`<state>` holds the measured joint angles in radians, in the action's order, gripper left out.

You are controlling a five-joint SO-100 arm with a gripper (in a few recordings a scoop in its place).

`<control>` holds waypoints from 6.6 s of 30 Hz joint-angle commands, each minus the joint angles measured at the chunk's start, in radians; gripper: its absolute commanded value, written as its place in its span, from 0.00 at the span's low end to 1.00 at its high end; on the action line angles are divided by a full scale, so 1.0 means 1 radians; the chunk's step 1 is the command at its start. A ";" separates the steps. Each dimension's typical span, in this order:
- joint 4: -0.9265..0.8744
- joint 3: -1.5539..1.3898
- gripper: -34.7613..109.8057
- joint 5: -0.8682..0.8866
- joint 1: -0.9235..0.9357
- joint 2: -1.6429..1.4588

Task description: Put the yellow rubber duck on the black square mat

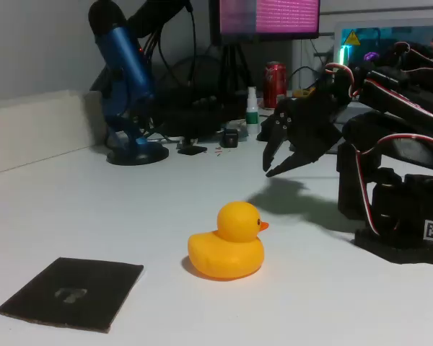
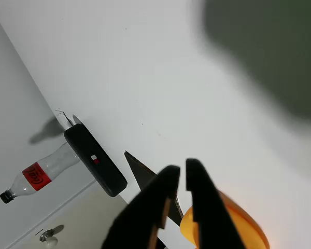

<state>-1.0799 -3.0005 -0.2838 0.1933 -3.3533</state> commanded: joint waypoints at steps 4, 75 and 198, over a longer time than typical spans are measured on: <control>-0.008 -0.009 0.24 0.000 0.026 -0.012; -0.009 1.014 0.24 -0.005 0.025 1.183; -0.390 1.103 0.51 -0.390 -0.738 1.537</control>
<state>-1.4634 -1.9205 -0.6642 -0.5170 -1.8178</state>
